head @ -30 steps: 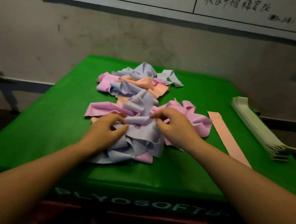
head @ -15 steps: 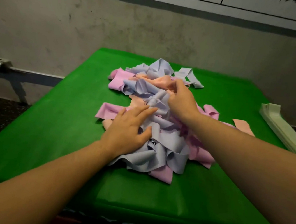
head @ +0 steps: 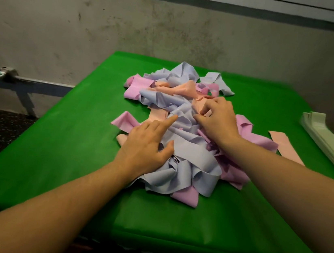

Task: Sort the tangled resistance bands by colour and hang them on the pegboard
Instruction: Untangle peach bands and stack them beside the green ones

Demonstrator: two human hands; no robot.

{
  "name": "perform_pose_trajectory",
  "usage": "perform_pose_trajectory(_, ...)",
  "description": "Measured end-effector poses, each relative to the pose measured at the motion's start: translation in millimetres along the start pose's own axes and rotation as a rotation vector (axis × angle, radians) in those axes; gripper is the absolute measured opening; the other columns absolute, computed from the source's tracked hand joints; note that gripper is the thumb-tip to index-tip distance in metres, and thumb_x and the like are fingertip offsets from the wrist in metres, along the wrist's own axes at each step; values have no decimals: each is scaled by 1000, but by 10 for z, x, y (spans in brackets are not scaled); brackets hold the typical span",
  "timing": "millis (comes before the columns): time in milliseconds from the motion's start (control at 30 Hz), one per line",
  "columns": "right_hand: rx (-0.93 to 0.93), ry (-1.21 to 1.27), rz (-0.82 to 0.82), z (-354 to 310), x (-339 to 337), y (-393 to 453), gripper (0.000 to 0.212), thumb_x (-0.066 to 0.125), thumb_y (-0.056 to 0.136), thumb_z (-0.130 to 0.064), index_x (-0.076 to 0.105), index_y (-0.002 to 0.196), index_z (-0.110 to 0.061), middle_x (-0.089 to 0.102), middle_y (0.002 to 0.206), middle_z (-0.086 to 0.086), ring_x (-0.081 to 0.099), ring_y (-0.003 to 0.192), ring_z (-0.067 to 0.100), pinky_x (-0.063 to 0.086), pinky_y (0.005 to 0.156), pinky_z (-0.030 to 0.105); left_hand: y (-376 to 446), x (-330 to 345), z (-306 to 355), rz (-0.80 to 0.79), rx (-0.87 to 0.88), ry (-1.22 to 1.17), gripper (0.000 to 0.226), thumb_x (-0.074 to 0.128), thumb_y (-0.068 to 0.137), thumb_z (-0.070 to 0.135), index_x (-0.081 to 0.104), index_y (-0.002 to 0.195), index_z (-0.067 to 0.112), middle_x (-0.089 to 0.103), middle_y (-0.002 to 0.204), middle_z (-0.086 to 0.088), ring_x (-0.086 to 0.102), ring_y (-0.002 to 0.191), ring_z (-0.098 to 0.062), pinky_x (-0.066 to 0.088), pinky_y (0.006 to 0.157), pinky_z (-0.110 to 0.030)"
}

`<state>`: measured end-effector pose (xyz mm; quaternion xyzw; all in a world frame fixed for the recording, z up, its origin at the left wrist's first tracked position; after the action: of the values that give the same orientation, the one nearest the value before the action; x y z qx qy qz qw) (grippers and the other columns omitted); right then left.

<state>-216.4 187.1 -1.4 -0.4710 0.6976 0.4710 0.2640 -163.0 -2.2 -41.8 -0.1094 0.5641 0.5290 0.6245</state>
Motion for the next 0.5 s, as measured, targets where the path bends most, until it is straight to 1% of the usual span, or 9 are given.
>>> perform_pose_trajectory(67,-32,136,-8,-62,-115,-109,24,76,81,-29,56,72,-18,60,95,2,53,95,26,43,84,39,8,24,-1,-13,1,29,58,38,91,46,37,148,33,58,111,2,51,100,-20,45,89,-41)
perform_pose_trajectory(133,-17,291,-56,-110,-201,-249,26,73,85,-28,51,75,-17,64,84,3,57,81,24,45,75,39,10,40,-8,-21,-2,49,53,37,91,47,48,140,31,57,114,2,52,103,-20,46,90,-42)
perform_pose_trajectory(200,-14,343,-116,-158,-245,-390,25,66,92,-30,47,82,-17,62,75,3,55,68,19,43,64,37,14,53,-17,-26,-10,55,49,37,91,48,55,133,29,58,117,3,53,104,-20,47,90,-42)
perform_pose_trajectory(267,7,421,-151,-170,-289,-499,18,59,95,-23,42,89,-23,57,70,3,48,59,15,39,55,34,7,45,-1,-21,-13,56,48,37,90,47,59,127,26,59,118,2,55,104,-22,47,88,-41)
perform_pose_trajectory(300,26,476,-153,-172,-337,-540,16,54,95,-17,40,92,-26,57,71,4,48,57,15,38,54,33,1,40,12,-19,-13,66,48,37,90,47,60,125,25,59,118,1,56,104,-24,48,87,-41)
perform_pose_trajectory(367,92,569,-149,-173,-449,-613,22,46,94,-11,43,105,-30,63,81,5,56,60,18,45,55,36,-1,19,48,-28,-9,122,48,37,89,48,59,126,26,57,123,1,56,108,-25,47,90,-42)
perform_pose_trajectory(400,143,604,-152,-174,-501,-660,24,45,96,-12,47,112,-29,65,89,5,60,66,19,48,58,38,4,2,73,-40,-8,162,49,37,88,50,56,128,28,54,128,1,54,113,-24,44,94,-43)
perform_pose_trajectory(433,201,631,-156,-153,-528,-703,23,44,97,-14,53,113,-27,65,94,3,62,71,19,50,62,37,17,-26,107,-54,-6,195,50,39,87,52,53,131,31,50,135,2,50,120,-23,41,100,-46)
perform_pose_trajectory(500,316,687,-178,-94,-515,-795,22,43,97,-19,63,101,-30,65,100,2,64,83,20,53,69,38,53,-86,212,-85,12,222,58,48,84,50,43,139,33,41,147,2,41,133,-21,29,112,-53)
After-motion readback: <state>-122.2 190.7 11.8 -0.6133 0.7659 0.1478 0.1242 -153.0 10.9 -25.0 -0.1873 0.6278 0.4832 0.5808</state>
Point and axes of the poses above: each hand's wrist, its own y-axis towards the middle knuckle, its own x-axis out of the palm, z = x × y, the point moved 10 cm from there along y, towards the middle knuckle
